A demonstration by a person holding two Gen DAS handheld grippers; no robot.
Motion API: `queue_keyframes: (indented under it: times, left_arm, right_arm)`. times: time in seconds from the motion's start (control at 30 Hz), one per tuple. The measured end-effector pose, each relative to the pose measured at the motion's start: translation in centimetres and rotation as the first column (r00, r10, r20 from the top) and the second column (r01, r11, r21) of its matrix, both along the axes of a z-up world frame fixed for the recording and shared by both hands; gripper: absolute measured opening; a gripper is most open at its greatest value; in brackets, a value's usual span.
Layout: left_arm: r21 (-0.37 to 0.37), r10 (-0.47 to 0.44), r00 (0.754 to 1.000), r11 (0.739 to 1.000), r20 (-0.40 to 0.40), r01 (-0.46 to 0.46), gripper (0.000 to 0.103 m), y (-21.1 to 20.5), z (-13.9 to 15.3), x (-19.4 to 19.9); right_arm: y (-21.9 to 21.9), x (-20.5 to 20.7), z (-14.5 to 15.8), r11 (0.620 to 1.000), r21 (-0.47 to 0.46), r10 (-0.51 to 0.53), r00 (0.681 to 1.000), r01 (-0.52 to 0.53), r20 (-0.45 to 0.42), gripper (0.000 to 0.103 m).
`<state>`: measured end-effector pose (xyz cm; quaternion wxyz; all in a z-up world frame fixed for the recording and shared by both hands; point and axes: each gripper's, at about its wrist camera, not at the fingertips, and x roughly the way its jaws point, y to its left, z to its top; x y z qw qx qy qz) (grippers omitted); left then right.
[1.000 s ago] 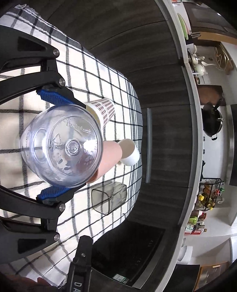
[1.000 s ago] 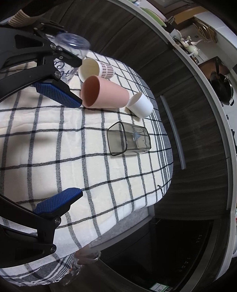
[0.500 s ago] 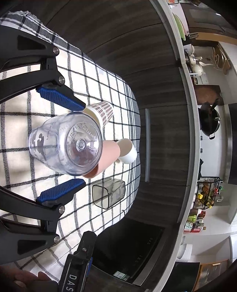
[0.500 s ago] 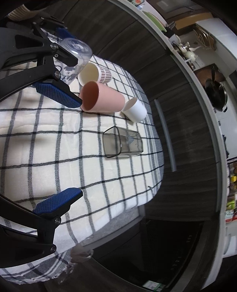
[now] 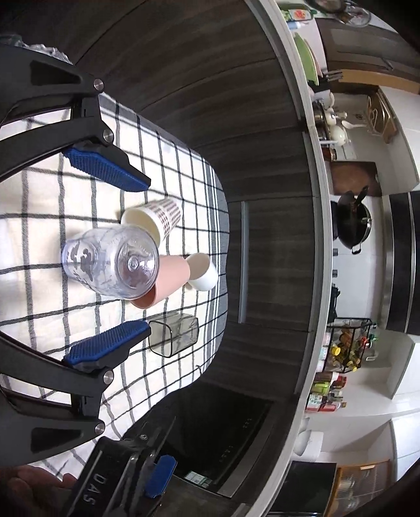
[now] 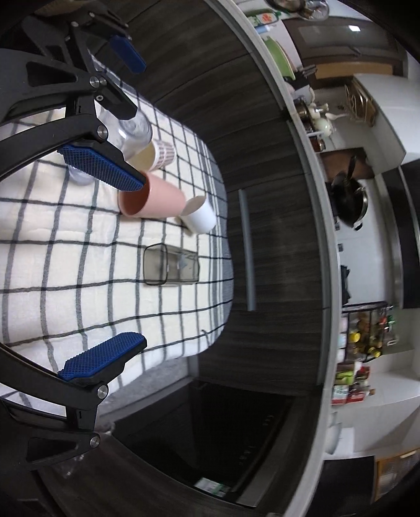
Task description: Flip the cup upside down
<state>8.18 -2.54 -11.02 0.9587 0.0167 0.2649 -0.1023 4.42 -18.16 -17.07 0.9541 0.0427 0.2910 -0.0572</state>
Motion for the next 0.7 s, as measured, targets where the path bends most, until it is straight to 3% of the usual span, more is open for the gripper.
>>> queue_keyframes:
  times: [0.3,0.7]
  left_arm:
    - [0.001,0.062,0.997,0.998,-0.040,-0.062,0.085,1.9,3.0,-2.2]
    - [-0.008,0.136,0.981,0.990,-0.136,-0.139,0.088,4.5,4.7,-5.4]
  right_arm:
    - [1.9,-2.7,3.8,0.999,-0.022,0.026,0.998,-0.025,0.049,0.089]
    - [4.0,-6.2,7.4,0.998,-0.051,0.043,0.997,-0.040,0.058,0.090]
